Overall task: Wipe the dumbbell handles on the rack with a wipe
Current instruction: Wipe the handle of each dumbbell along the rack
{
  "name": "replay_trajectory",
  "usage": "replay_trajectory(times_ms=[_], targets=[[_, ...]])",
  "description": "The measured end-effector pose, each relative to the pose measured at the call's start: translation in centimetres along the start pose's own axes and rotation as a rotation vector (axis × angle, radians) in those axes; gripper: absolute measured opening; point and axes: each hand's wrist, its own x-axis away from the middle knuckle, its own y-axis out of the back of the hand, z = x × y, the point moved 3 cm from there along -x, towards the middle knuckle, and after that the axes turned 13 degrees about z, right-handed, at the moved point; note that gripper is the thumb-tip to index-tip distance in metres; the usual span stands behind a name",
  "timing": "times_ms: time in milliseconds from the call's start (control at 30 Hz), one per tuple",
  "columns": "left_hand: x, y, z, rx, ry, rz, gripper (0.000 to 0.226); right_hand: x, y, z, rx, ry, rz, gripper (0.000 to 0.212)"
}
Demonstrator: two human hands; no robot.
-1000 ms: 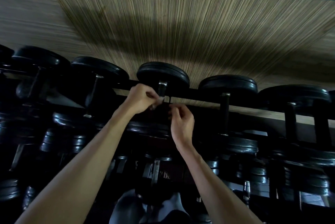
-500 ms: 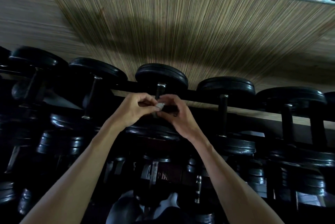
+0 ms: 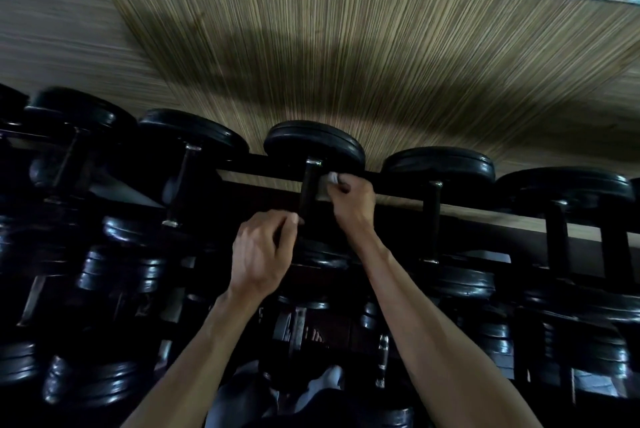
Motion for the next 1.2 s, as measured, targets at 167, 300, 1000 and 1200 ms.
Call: replay_trajectory(times_ms=[167,300,1000,1200], targets=[[0.3,-0.5,0.4,-0.056,-0.004,-0.08,0.039,0.7,-1.1,-0.4,0.127,-0.008,0.148,0.048],[0.2,-0.5,0.3,-0.073,-0.01,-0.096,0.04,1.4,-0.9,-1.3,0.122,-0.182,0.386,0.04],[0.3,-0.6,0.7,-0.049,0.01,-0.138,0.039,2.4,-1.3,0.4,-0.123,-0.136,0.223,0.017],[0.3,-0.5,0.7,-0.063,-0.005,-0.137,0.039,1.7,-0.6,2.1,0.04,-0.052,0.173,0.025]])
